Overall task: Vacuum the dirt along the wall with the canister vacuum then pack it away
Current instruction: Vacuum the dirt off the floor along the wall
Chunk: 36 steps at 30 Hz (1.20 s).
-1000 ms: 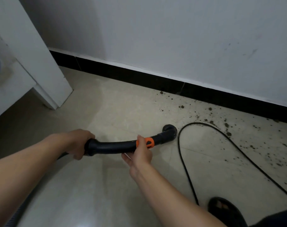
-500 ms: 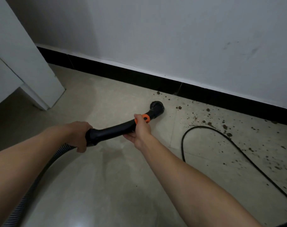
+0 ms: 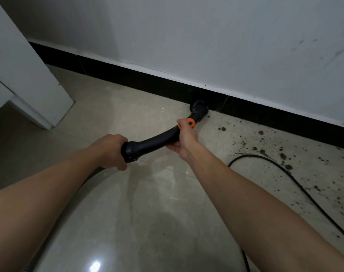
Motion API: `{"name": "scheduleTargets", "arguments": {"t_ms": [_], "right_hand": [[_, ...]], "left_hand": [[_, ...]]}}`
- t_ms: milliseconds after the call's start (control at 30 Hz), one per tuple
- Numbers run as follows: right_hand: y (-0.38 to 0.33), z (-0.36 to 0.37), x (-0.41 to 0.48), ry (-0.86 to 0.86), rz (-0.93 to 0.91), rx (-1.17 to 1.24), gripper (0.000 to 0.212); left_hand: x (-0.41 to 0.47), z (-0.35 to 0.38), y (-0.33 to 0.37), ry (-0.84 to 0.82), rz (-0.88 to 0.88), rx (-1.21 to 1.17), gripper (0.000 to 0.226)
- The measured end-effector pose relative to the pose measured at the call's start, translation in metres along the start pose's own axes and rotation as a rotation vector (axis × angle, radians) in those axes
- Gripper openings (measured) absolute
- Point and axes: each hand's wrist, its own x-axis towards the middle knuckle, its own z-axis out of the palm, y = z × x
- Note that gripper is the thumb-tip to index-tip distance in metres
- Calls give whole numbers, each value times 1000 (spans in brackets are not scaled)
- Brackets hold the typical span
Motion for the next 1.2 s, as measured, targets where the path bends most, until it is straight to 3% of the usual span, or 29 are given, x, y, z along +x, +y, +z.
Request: {"name": "scheduleTargets", "arguments": {"t_ms": [333,567,800,967,1200], "right_hand": [[-5,35,-14,-114,29,-165,38],[42,13,-40,45,60,-9,27],[35,32,-57,-32,61,-52,35],[62,10,-81,114,72,122,22],[112,-33,-108,302,78,299,26]], "left_hand": [[-16,6,-24,-54,-92,-78,42],[-38,9,-31,-142,-43,22,43],[-53,6,-42,-168,-79,24,43],[-53,1,-32,-183,-28,177,39],[-49,16,-1,-273,95,379,39]]}}
